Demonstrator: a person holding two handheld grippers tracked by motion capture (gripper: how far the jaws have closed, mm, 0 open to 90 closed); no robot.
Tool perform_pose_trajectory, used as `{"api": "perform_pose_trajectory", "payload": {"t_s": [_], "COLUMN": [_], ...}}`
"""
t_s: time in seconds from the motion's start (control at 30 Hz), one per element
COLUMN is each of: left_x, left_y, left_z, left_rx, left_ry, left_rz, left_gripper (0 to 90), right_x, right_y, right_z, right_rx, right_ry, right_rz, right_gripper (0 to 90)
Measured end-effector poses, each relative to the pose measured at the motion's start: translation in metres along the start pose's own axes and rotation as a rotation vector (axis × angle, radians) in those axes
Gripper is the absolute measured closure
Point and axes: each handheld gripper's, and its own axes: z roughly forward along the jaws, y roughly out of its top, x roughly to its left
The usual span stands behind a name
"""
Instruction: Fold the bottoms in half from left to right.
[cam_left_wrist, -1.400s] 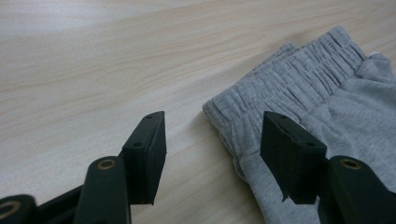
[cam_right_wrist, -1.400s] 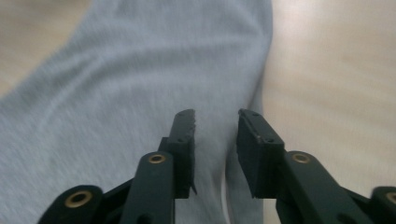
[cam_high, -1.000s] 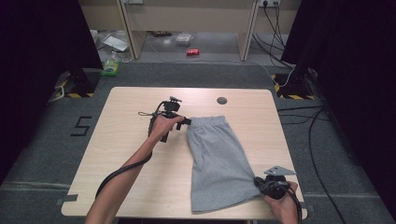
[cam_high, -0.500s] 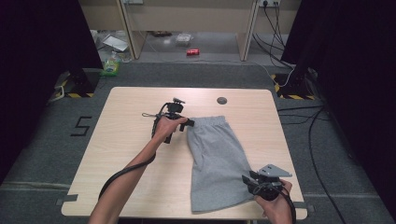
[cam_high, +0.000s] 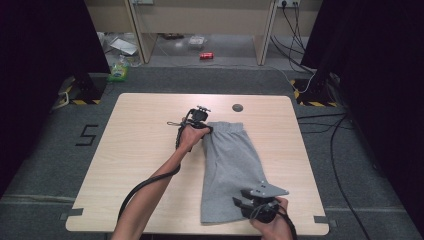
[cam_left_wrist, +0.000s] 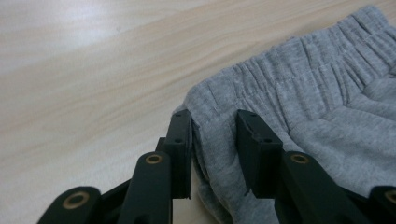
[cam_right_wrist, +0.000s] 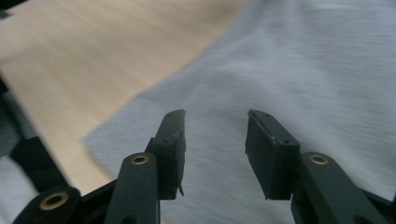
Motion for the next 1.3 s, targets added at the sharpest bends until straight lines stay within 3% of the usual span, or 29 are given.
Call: {"api": "perform_pose_trajectory", "payload": {"t_s": [0.07, 0.17, 0.37, 0.47, 0.63, 0.73, 0.83, 0.9, 1.07, 1.1, 1.23, 1.3], "left_x": [0.002, 0.006, 0.015, 0.016, 0.019, 0.020, 0.016, 0.015, 0.015, 0.016, 0.020, 0.022], "left_y": [0.001, 0.000, -0.002, -0.003, -0.006, -0.008, -0.011, -0.008, -0.003, -0.003, -0.002, -0.003], "left_z": [0.001, 0.000, -0.007, -0.017, -0.023, -0.018, -0.008, -0.006, -0.001, 0.000, -0.001, -0.002], "left_rx": [0.005, 0.002, -0.015, 0.013, 0.026, 0.035, 0.030, 0.011, 0.007, 0.006, 0.008, 0.006], "left_ry": [-0.008, -0.021, -0.077, -0.111, -0.107, -0.107, -0.091, -0.075, -0.044, -0.044, -0.061, -0.067], "left_rz": [-0.015, -0.003, -0.025, 0.002, 0.013, 0.021, 0.031, 0.032, 0.063, 0.071, 0.075, 0.076], "left_gripper": [66.3, 61.9, 50.8, 47.2, 48.6, 57.6, 64.0, 65.8, 67.2, 67.2, 67.2, 67.1], "right_x": [0.013, 0.031, 0.054, 0.062, 0.070, 0.072, 0.075, 0.075, 0.078, 0.079, 0.080, 0.081], "right_y": [0.001, 0.002, 0.002, 0.001, 0.000, -0.001, -0.004, -0.004, -0.002, -0.002, 0.001, 0.002], "right_z": [0.010, 0.025, 0.047, 0.054, 0.066, 0.069, 0.073, 0.073, 0.075, 0.076, 0.081, 0.083], "right_rx": [0.012, 0.026, 0.050, 0.067, 0.100, 0.119, 0.139, 0.140, 0.146, 0.149, 0.145, 0.149], "right_ry": [0.037, 0.084, 0.126, 0.133, 0.114, 0.107, 0.085, 0.076, 0.103, 0.120, 0.152, 0.146], "right_rz": [-0.017, -0.054, -0.084, -0.095, -0.135, -0.144, -0.190, -0.190, -0.222, -0.208, -0.197, -0.211], "right_gripper": [56.4, 55.2, 52.0, 50.2, 49.9, 49.9, 56.2, 63.4, 75.9, 77.3, 79.7, 79.9]}}
